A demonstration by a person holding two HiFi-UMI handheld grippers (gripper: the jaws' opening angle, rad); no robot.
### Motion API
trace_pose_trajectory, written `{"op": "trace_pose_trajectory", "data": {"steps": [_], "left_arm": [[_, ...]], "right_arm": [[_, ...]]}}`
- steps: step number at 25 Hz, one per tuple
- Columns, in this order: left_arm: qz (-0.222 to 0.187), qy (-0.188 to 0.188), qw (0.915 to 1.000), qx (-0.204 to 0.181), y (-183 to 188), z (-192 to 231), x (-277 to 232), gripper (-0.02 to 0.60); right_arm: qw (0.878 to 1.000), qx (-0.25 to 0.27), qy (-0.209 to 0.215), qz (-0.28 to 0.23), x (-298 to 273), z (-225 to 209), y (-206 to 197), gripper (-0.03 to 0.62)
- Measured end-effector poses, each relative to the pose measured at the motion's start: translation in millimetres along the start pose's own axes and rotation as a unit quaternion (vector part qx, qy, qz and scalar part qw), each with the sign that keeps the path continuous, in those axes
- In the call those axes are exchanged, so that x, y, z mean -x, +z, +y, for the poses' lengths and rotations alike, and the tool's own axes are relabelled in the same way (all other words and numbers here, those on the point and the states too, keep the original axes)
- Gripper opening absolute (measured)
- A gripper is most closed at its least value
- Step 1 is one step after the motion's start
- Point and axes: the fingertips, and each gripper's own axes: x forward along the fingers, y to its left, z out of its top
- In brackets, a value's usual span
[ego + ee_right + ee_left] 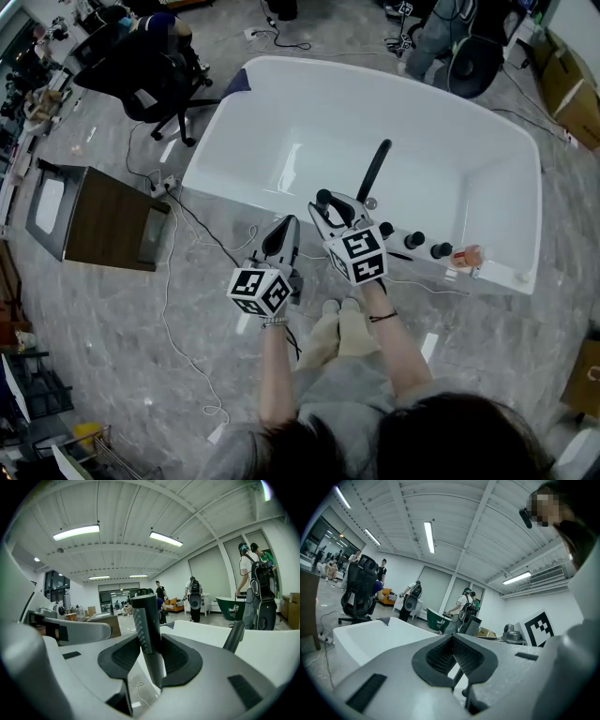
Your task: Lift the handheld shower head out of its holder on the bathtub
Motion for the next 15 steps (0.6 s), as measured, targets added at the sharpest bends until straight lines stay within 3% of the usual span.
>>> {"op": "trace_pose_trajectory", "data": {"steps": [15], "left_arm": [[0.001, -0.053, 0.9976, -0.044, 40.8, -42.8, 21.0, 0.005]], "right_arm": [[0.999, 0.015, 0.018, -0.037, 47.3, 17.2, 64.0, 0.138]]}}
